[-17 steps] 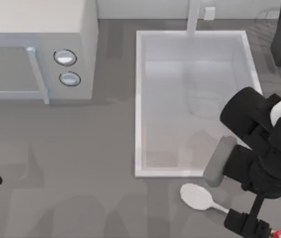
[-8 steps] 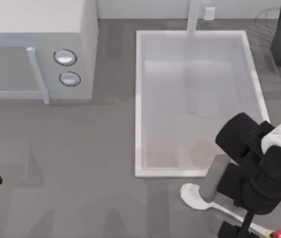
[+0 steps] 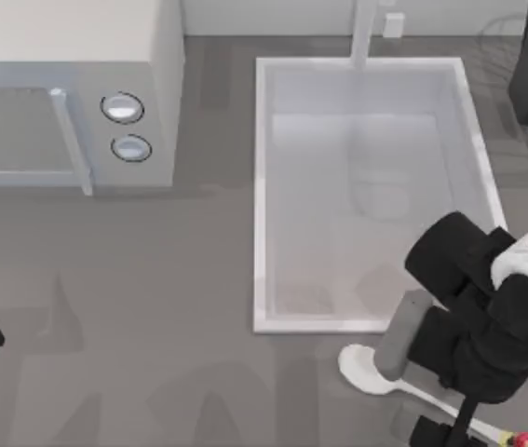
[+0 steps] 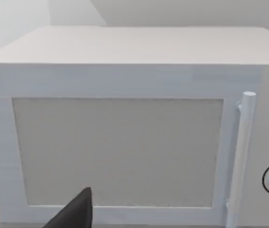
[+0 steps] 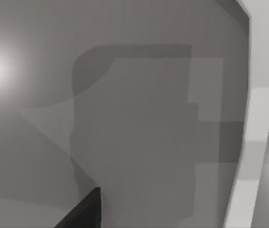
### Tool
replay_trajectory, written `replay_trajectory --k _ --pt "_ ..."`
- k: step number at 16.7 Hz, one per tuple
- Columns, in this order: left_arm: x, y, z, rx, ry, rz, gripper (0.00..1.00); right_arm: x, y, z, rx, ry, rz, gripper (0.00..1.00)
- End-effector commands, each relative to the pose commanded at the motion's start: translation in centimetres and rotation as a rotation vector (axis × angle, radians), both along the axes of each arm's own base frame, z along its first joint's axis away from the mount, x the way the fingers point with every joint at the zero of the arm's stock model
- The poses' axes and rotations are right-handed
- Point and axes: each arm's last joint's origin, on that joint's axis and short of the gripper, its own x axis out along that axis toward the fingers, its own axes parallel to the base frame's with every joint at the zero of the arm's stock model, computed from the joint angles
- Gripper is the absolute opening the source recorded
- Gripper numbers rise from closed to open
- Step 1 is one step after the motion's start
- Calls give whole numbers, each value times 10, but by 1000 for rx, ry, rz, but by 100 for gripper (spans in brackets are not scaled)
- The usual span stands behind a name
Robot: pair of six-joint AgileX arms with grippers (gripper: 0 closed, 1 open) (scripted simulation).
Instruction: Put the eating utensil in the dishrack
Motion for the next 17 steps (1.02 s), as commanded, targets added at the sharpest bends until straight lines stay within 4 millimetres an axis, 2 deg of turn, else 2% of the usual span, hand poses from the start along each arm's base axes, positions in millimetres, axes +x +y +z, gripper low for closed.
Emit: replay_trajectory --k 8,16,17 --pt "0 0 0 0 0 0 100 0 0 0 0 0 0 2" --pt "0 0 0 0 0 0 100 0 0 0 0 0 0 0" --pt "0 0 0 0 0 0 100 1 0 22 31 -15 -4 0"
